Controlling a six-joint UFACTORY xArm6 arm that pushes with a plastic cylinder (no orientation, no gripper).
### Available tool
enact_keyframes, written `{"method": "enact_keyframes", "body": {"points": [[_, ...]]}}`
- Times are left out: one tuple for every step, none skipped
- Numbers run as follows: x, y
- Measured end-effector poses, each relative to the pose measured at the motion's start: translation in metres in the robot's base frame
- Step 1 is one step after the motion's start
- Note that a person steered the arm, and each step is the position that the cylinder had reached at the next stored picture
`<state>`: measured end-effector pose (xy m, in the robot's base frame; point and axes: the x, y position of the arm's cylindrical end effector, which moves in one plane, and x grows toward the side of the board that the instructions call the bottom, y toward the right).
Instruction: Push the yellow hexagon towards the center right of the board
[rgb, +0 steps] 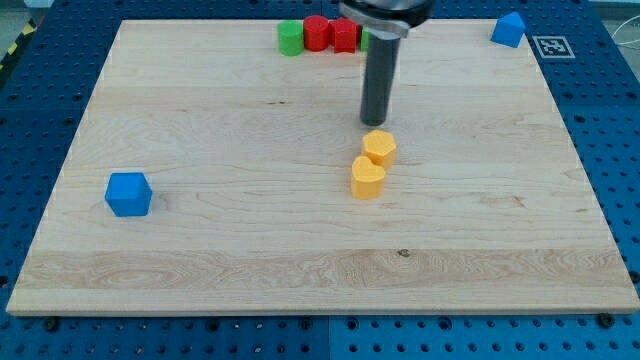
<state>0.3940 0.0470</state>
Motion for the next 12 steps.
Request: {"method": "enact_keyframes", "body": {"points": [[0.008, -0.036], [0.026, -0.066], [0.050, -0.081], [0.054, -0.077], [0.054, -0.058], [0.054, -0.035], [0.054, -0.012], [0.054, 0.008], [0.056, 0.028], [0.065, 0.051], [0.076, 0.081], [0.079, 0.108]]}}
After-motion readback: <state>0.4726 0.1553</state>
